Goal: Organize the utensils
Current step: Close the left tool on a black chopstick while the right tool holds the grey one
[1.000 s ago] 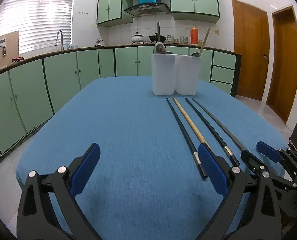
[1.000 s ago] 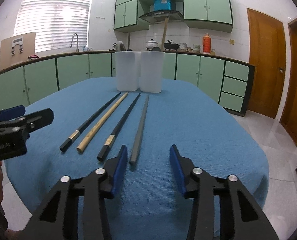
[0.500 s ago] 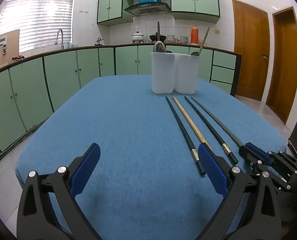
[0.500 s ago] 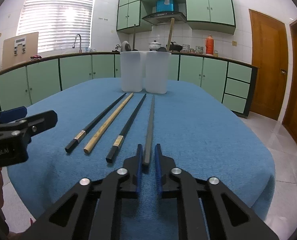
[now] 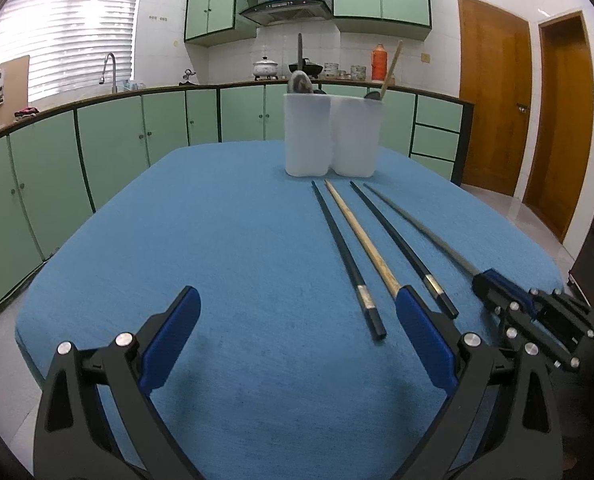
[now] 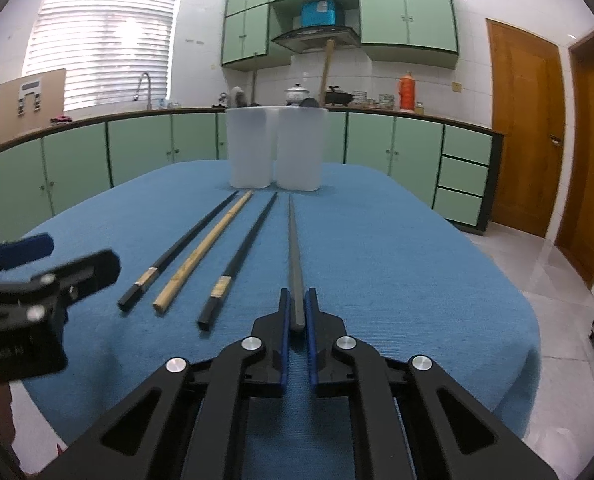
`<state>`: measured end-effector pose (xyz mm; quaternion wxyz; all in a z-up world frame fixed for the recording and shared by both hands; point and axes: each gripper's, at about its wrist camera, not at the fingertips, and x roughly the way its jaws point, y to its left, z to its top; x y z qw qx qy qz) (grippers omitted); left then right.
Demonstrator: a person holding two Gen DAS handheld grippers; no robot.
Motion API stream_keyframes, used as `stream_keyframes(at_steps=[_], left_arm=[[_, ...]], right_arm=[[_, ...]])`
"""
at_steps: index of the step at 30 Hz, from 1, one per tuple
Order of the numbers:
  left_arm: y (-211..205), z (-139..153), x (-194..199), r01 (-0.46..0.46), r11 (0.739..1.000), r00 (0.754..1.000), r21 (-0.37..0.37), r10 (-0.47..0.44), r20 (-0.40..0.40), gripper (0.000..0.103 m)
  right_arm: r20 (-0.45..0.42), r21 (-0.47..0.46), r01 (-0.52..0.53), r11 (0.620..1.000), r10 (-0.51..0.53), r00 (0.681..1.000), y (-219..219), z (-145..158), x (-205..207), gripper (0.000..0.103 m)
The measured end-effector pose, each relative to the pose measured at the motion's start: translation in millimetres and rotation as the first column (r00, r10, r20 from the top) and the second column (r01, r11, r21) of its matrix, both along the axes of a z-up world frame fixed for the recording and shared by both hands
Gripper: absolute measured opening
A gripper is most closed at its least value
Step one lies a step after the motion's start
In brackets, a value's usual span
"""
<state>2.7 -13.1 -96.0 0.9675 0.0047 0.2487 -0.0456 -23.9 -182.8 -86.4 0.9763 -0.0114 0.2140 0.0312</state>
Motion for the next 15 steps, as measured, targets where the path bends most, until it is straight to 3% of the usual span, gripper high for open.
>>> stream_keyframes(at_steps=[4,6,11,15], left_arm=[[-4.7,-3.9,2.3,0.009,1.0,1.0,0.012,-0.009,-0.015,0.094],[-8.6,-6.8,5.1,0.017,1.0,0.999,0.019,-0.017,-0.027,0.079],[-13.8,-11.9,8.9,0.022,0.999,0.999,0.033,-0.021,-0.045,0.071],[-19.0,-12.1,8.2,0.033,0.999,0.999,0.032,-0.032,-0.04,0.057]], right_arm=[[-0.002,0.012,0.021,1.0,-0.021,1.0,-4.9,0.6,0.2,0.007],[-0.003,0.012,0.021,1.0,-0.021,1.0,-5.0,0.3,-0.3,0.007],[0.003,0.01,0.019,1.0,-0.019,1.0,-4.7,0.7,-1.6,0.007],[0.001,0.019,0.021,1.0,-0.021,1.0,-6.7,0.7,-1.9,0.007]])
